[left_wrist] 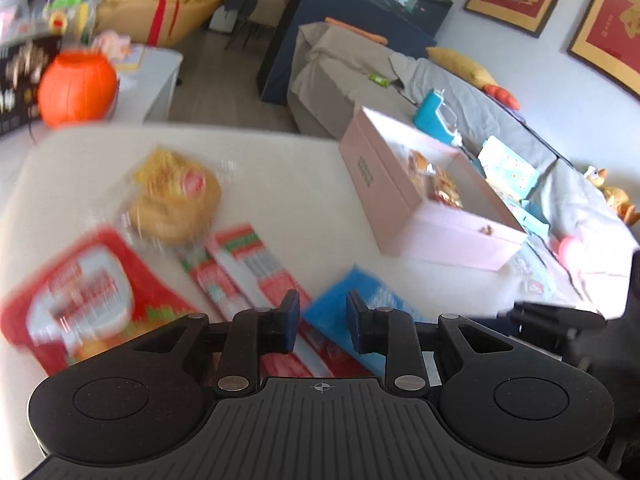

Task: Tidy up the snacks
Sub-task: 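Grasp the blue seaweed packet with the right gripper while the left gripper grasps the yellow bread bun, then carry the bread bun with the left gripper and seaweed packet with the right gripper into the pink box, release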

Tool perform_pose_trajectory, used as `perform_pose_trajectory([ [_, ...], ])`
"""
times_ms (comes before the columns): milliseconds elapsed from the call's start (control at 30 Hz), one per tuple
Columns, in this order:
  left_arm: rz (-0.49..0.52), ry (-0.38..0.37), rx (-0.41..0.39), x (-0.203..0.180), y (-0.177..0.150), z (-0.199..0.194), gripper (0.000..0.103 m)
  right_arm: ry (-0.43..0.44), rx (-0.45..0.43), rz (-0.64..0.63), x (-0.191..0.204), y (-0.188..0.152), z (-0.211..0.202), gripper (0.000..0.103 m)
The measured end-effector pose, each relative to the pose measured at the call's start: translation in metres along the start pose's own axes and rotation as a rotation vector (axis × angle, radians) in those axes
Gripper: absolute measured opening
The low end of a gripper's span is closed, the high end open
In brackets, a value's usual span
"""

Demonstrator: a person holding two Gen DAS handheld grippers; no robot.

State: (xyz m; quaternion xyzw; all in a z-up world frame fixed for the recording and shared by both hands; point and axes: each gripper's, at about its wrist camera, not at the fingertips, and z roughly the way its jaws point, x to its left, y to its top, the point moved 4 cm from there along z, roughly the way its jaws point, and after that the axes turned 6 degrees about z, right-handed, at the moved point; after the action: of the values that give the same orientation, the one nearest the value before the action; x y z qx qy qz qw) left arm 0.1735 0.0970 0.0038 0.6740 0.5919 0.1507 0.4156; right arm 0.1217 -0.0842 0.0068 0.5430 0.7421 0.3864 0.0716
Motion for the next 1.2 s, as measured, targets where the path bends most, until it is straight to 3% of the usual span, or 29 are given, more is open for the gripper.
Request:
perform_pose_trajectory([
  [167, 0.134, 0.222, -0.071, 0.017, 0.037, -0.015, 0.029, -0.2, -0.017, -0.222, 0.019, -0.018, 0.022, 0.092],
  [300, 0.249, 0.355, -0.026, 0.03, 0.058, -0.001, 0.029, -0.163, -0.041, -0.142, 0.005, -0.016, 0.019, 0.094],
  [400, 0.306, 0.347, 0.081, 0.031, 0.059, 0.027, 0.03, -0.155, -0.055, -0.114, 0.0, -0.015, 0.018, 0.094],
  [433, 0.326, 0.35, 0.103, 0.029, 0.057, 0.036, 0.034, -0.156, -0.056, -0.115, 0.0, -0.016, 0.018, 0.094],
  [500, 0.395, 0.377, 0.101, 0.019, 0.052, 0.044, 0.053, -0.163, -0.057, -0.124, 0.001, -0.018, 0.018, 0.094],
  [533, 0.414, 0.381, 0.108, 0.015, 0.05, 0.047, 0.058, -0.166, -0.056, -0.13, 0.002, -0.018, 0.019, 0.095],
  [600, 0.431, 0.355, 0.128, 0.008, 0.047, 0.053, 0.082, -0.165, -0.052, -0.136, 0.002, -0.019, 0.019, 0.096],
  [633, 0.44, 0.335, 0.137, 0.008, 0.043, 0.055, 0.086, -0.163, -0.052, -0.135, 0.001, -0.019, 0.019, 0.096],
  [767, 0.393, 0.306, 0.119, 0.019, 0.047, 0.051, 0.084, -0.156, -0.054, -0.129, 0.0, -0.017, 0.019, 0.096],
  [867, 0.321, 0.37, 0.082, 0.038, 0.056, 0.046, 0.073, -0.155, -0.055, -0.128, 0.0, -0.018, 0.018, 0.096],
  [933, 0.295, 0.396, 0.078, 0.05, 0.058, 0.047, 0.075, -0.155, -0.054, -0.128, 0.0, -0.018, 0.018, 0.097],
  [1200, 0.153, 0.351, 0.123, 0.076, 0.053, 0.061, 0.073, -0.142, -0.055, -0.119, 0.0, -0.017, 0.018, 0.098],
])
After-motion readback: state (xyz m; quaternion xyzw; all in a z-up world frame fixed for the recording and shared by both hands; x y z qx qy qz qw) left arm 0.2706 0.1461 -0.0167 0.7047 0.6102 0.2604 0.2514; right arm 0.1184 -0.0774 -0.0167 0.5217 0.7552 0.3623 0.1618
